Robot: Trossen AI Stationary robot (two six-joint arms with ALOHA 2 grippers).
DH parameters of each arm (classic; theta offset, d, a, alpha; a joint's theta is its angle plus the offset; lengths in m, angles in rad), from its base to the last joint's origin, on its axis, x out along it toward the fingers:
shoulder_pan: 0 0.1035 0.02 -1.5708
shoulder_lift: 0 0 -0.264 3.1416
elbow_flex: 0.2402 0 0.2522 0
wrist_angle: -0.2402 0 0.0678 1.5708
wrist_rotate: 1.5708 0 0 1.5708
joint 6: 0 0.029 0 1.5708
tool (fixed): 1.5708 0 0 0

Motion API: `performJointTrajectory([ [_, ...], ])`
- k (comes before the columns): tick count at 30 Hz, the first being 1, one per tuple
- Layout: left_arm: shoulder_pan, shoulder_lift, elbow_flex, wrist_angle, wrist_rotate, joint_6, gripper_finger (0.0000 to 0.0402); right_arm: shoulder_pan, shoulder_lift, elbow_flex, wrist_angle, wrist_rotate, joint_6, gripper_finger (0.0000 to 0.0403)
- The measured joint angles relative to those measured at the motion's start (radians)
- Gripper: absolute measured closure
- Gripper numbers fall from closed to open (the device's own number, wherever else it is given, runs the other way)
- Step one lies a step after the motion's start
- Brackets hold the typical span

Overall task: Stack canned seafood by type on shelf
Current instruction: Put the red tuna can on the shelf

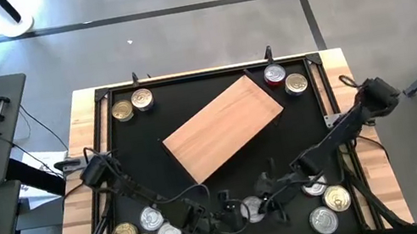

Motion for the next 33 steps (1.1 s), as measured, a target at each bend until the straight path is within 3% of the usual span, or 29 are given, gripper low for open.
performJointTrajectory([
  [5, 0.035, 0.002, -0.001, -0.004, -0.002, 0.015, 0.0401, 0.045, -0.028, -0.002, -0.202, 0.064, 0.117, 0.0403],
  [9, 0.047, 0.03, -0.001, 0.001, 0.023, 0.024, 0.0401, 0.06, 0.009, -0.004, -0.263, 0.099, 0.19, 0.0403],
  [13, 0.038, 0.058, -0.002, -0.002, 0.055, 0.024, 0.0401, 0.06, 0.051, -0.004, -0.246, 0.11, 0.223, 0.0403],
  [33, 0.018, 0.06, 0.001, -0.069, 0.019, -0.001, 0.0402, 0.026, 0.15, -0.003, -0.024, 0.154, 0.292, 0.0403],
])
